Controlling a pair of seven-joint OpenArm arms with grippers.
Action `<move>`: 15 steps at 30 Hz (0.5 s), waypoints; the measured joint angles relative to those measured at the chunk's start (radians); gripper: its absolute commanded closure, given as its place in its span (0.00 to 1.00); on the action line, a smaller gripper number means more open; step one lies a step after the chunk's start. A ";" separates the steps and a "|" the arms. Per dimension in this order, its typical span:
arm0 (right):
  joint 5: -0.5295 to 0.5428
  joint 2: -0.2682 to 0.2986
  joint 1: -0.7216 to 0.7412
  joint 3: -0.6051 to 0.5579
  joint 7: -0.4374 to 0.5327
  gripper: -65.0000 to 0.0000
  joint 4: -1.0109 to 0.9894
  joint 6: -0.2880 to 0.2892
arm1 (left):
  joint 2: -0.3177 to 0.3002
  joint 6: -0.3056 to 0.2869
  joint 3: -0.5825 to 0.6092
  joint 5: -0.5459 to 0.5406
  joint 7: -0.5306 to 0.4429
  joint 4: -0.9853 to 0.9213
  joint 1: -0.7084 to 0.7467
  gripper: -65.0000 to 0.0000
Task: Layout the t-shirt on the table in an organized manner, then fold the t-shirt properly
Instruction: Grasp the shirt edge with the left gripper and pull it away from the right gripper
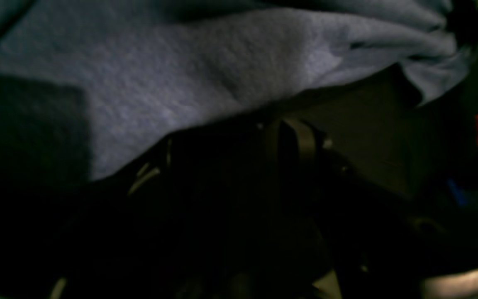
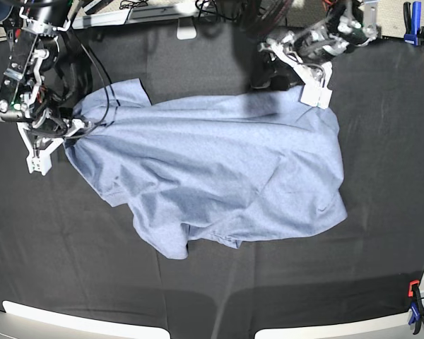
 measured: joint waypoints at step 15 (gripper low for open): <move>0.026 0.000 0.000 0.000 -0.001 1.00 0.000 0.000 | 0.000 0.256 0.179 0.201 -0.087 0.010 -0.036 0.72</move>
